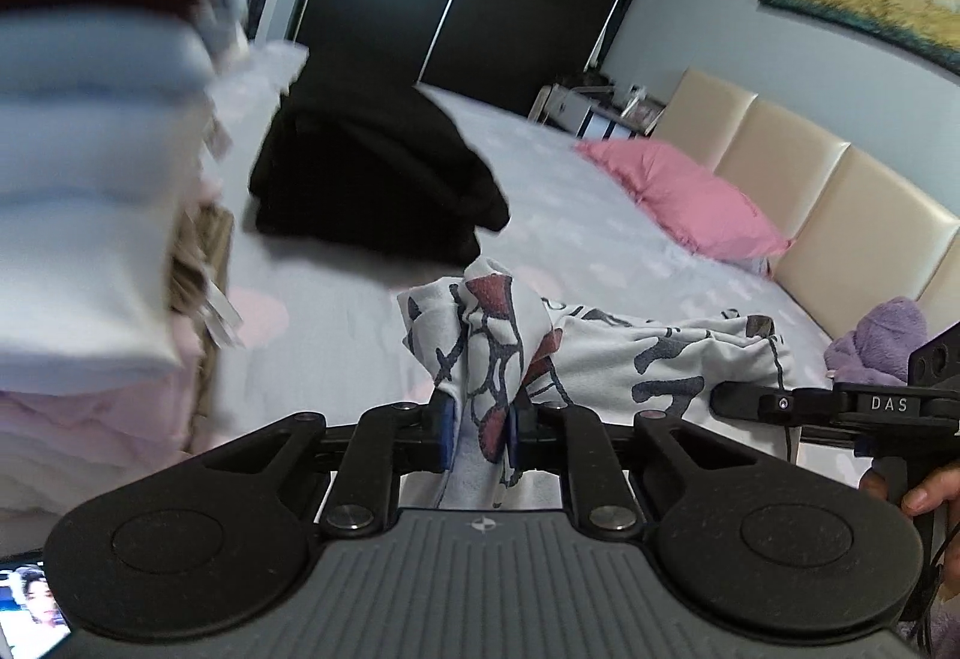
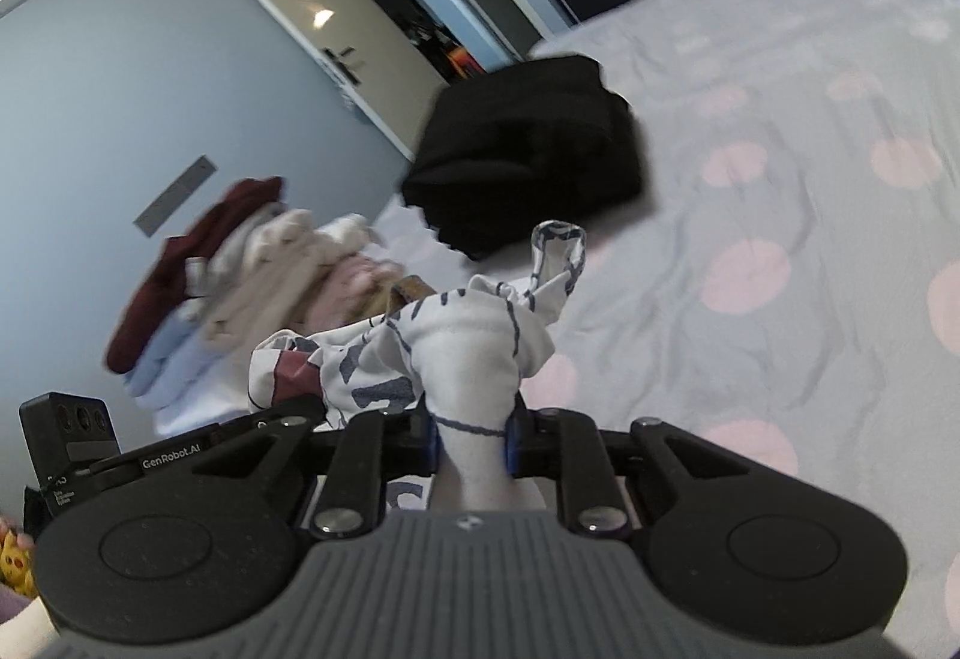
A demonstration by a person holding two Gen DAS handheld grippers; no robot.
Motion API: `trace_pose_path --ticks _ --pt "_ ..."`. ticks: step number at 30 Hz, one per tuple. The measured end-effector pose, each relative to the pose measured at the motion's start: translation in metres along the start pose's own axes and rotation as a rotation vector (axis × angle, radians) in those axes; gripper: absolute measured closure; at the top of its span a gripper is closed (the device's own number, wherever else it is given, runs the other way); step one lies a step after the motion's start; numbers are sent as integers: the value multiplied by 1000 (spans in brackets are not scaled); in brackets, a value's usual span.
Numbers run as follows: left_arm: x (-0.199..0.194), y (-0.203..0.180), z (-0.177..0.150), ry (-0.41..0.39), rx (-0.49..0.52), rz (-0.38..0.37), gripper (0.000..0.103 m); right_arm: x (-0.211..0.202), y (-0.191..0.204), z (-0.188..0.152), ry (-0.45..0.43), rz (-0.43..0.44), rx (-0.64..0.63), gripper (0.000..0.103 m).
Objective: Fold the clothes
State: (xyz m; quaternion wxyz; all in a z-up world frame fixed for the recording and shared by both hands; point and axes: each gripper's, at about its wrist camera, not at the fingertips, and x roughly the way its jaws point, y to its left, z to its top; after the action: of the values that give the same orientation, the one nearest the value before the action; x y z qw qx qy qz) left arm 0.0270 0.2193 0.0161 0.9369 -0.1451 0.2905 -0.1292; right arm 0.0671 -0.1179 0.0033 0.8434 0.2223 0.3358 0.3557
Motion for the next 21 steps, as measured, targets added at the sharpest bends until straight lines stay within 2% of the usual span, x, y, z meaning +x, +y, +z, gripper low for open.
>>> trace_pose_path --ticks 9,15,21 --pt "-86 -18 25 -154 47 43 90 -36 75 17 -70 105 -141 82" --pt "-147 -24 61 -267 111 95 91 -49 137 45 -115 193 -238 82" --pt "-201 -25 116 -351 179 201 91 -39 203 86 -122 313 -290 82"
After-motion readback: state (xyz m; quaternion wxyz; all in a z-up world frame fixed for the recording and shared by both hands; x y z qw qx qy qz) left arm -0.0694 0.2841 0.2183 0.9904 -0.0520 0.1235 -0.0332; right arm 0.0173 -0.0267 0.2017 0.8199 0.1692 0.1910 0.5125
